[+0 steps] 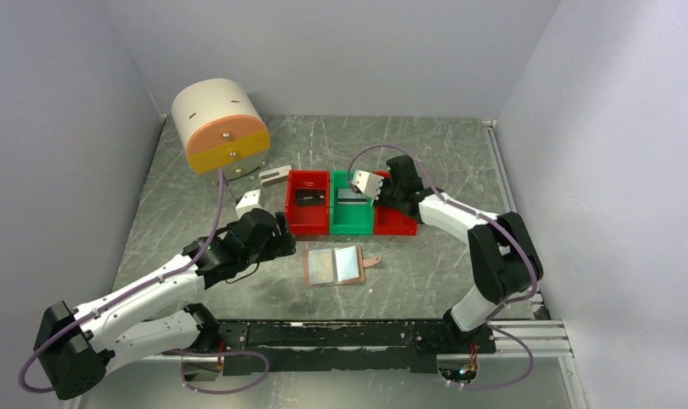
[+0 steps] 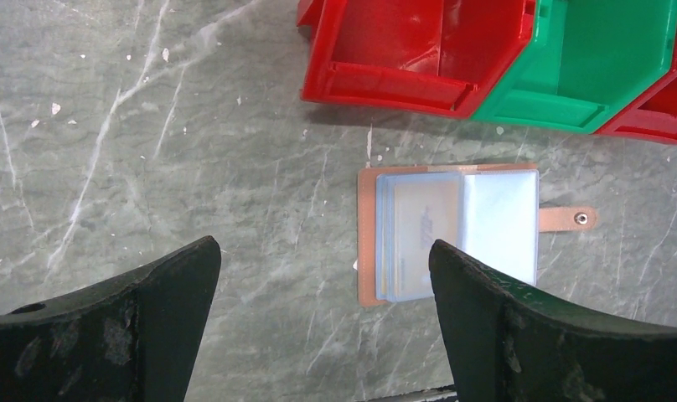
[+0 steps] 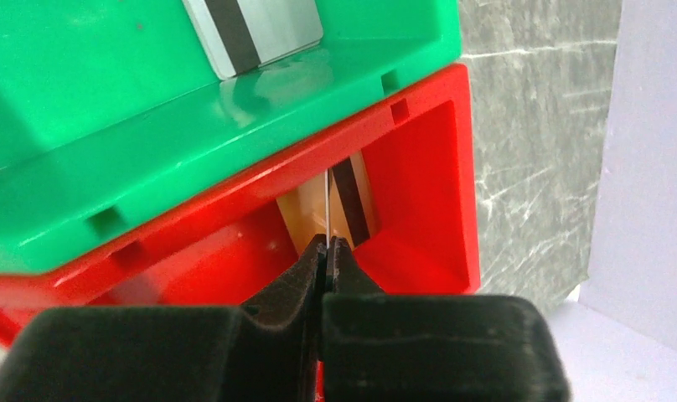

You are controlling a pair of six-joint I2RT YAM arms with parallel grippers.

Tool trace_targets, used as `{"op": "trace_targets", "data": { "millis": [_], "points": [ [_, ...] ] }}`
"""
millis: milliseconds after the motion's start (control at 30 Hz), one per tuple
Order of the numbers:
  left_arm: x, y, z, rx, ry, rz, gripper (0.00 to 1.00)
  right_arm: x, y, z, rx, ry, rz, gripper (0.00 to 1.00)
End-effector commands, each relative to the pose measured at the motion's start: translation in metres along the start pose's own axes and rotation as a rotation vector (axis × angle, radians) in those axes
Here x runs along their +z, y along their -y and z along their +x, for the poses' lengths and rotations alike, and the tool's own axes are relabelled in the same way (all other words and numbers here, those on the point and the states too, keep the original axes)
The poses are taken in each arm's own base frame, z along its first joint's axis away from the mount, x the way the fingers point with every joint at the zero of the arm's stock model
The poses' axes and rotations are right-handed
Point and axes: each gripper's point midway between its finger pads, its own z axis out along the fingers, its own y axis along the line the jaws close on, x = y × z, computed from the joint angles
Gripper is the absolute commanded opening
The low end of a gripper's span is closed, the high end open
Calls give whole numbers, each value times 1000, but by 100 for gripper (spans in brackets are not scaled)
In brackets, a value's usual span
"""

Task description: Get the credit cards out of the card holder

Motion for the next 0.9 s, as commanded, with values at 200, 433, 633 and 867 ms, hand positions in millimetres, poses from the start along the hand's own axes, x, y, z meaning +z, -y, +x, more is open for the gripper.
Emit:
{"op": "trace_targets", "data": {
  "millis": [200, 433, 633, 867],
  "points": [
    [-6, -15, -4, -12, 29, -49, 100, 31, 9, -1, -90, 35, -25, 4],
    [-4, -16, -1, -13, 22, -48, 100, 30, -6, 7, -102, 22, -83, 15],
    [-1, -15, 1, 4, 3, -64, 100, 26, -6, 15, -85, 1, -98, 27],
    [-1, -14, 1, -6, 9, -50, 100, 16, 6, 17, -46, 3, -66, 30]
  ]
}}
